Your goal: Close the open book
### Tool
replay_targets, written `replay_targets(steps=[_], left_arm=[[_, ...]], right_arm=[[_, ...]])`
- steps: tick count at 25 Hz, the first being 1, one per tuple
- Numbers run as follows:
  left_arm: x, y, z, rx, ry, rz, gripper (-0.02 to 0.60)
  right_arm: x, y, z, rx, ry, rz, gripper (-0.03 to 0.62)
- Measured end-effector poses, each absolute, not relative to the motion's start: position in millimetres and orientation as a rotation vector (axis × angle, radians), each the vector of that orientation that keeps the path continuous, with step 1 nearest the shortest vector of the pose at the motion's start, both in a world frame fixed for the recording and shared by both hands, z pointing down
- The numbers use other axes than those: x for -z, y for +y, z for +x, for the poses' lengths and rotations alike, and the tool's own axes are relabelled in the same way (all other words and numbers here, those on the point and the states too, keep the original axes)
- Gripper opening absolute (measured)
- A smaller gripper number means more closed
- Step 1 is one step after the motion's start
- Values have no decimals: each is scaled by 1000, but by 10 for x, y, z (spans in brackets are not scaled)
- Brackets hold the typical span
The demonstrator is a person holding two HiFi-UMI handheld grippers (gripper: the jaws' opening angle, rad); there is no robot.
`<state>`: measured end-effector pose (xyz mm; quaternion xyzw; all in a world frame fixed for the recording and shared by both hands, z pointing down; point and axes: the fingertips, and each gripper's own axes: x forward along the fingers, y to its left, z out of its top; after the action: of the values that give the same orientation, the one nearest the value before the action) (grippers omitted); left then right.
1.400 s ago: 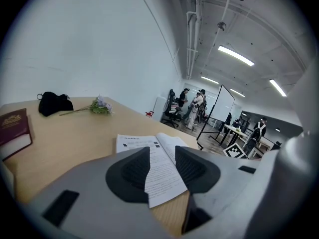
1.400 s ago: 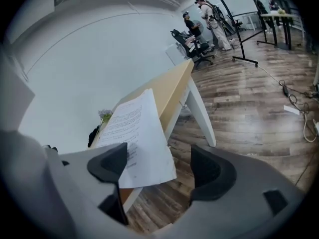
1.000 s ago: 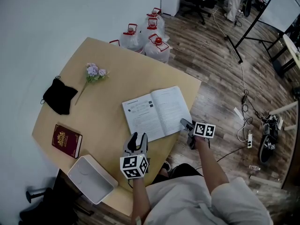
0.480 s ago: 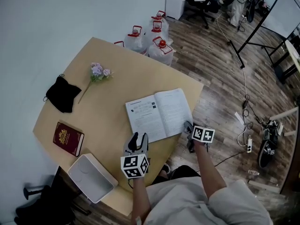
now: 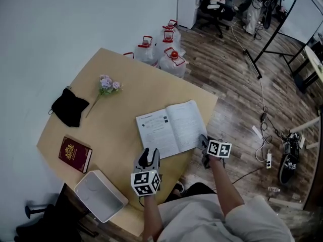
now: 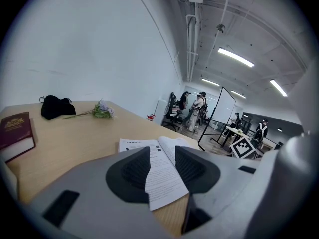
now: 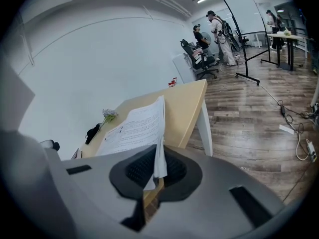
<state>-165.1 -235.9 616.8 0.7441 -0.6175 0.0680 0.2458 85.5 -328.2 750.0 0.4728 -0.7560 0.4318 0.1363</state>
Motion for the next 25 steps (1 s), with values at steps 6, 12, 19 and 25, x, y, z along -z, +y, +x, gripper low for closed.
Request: replay_targets(steps=[6, 12, 19, 25], left_arm=[[-6177, -2335, -1650, -196, -1693, 2028, 166], [-6128, -2344, -1686, -185, -1713, 2014, 166], [-6120, -2284, -1744, -185, -1738, 2003, 166], [-6096, -2322, -1813, -169, -1764, 1994, 166]], right_arm=[[-7359, -3302, 859, -1199, -2227, 1353, 17], [-7098, -3224, 773, -1116, -2279, 1345, 17], [-6857, -3181, 652, -1072, -2345, 1299, 17], [-6715, -3142, 491, -1069, -2367, 1310, 17]])
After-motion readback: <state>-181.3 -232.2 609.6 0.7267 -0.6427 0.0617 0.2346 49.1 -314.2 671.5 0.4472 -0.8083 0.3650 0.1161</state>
